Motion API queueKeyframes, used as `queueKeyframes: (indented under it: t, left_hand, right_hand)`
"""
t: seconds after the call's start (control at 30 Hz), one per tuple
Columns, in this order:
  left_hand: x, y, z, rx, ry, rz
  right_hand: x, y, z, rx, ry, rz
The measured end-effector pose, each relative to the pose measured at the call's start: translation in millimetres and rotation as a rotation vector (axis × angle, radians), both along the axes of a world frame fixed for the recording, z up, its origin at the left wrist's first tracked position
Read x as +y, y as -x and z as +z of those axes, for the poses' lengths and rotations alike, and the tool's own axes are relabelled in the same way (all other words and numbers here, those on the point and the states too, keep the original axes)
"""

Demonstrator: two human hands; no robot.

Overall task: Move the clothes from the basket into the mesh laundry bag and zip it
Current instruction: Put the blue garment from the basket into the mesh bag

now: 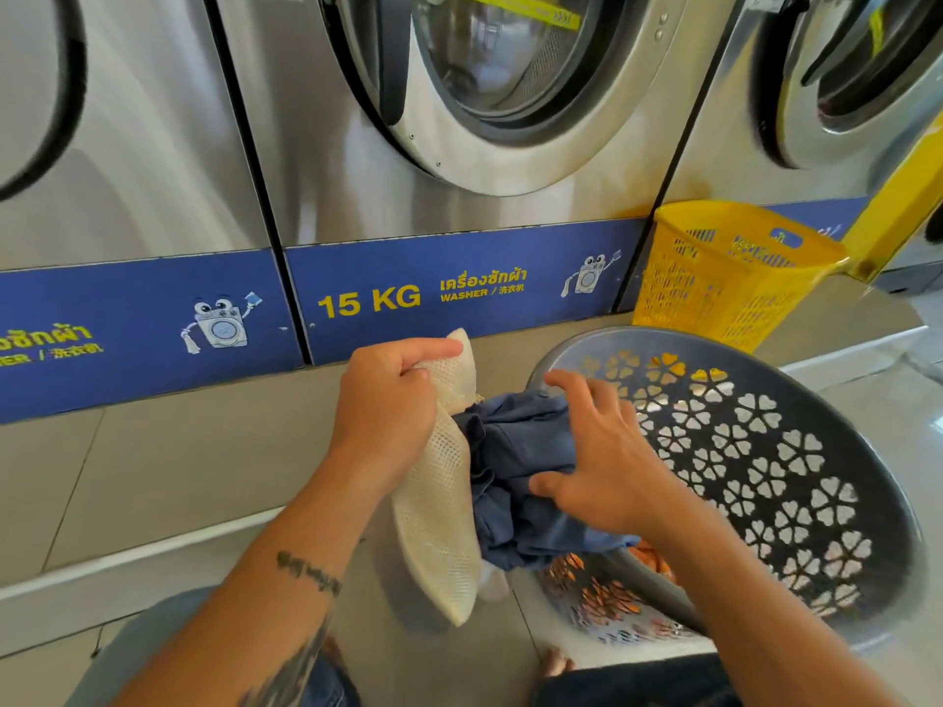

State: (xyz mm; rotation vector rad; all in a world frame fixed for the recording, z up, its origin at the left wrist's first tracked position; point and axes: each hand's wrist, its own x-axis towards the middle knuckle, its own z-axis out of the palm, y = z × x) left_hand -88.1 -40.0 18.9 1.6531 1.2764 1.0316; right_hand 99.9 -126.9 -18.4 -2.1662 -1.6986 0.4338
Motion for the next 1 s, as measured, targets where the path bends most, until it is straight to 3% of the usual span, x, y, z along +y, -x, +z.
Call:
queueKeyframes:
  t: [0.07, 0.13, 0.3, 0.33, 0.43, 0.5, 0.6, 0.7, 0.93, 1.0]
  left_hand:
    - [-1.8, -3.4, -1.5, 0.031, -0.016, -0.016]
    - [-2.1, -5.7, -4.6, 0.044, -0.022, -0.022]
    - [-6.3, -8.5, -2.2, 0.040, -0.013, -0.032]
    - [-7.2, -8.5, -2.8, 0.031, -0.013, -0.041]
    - [-7.5, -7.7, -6.1, -0.013, -0.001, -0.064]
    - [-7.0, -6.5, -4.6, -0.074, -0.005, -0.073]
    - [-8.5, -7.3, -2.6, -0.109, 0.001, -0.113]
    - [-11.3, -9.0, -8.7, -0.031, 0.011, -0.155]
    - [10.3, 11.9, -4.6, -0.052, 0.040, 0.079]
    - [11.3, 16.8, -3.7, -0.048, 0.037, 0.085]
  right_hand:
    - [3.2, -11.8, -10.0, 0.200, 0.217, -0.065]
    - [6.2, -15.1, -20.9, 0.415, 0.199, -0.097]
    - [3.4, 8.8, -9.0, 0.062, -0.213, -0.033]
    - [0.9, 16.0, -6.2, 0.125, -0.275, -0.026]
    - [-4.2, 40.0, -5.1, 0.661, -0.311, -0.040]
    - [-5.3, 53.4, -17.5, 0.795, -0.254, 0.058]
    - [1.7, 66.1, -44.1, 0.528, -0.099, 0.246]
    - [9.8, 66.3, -47.3, 0.330, 0.010, 0.298]
    - [-10.0, 57.7, -18.1, 0.354, -0.058, 0.290]
    - [-22.5, 57.3, -15.4, 0.163, -0.024, 0.316]
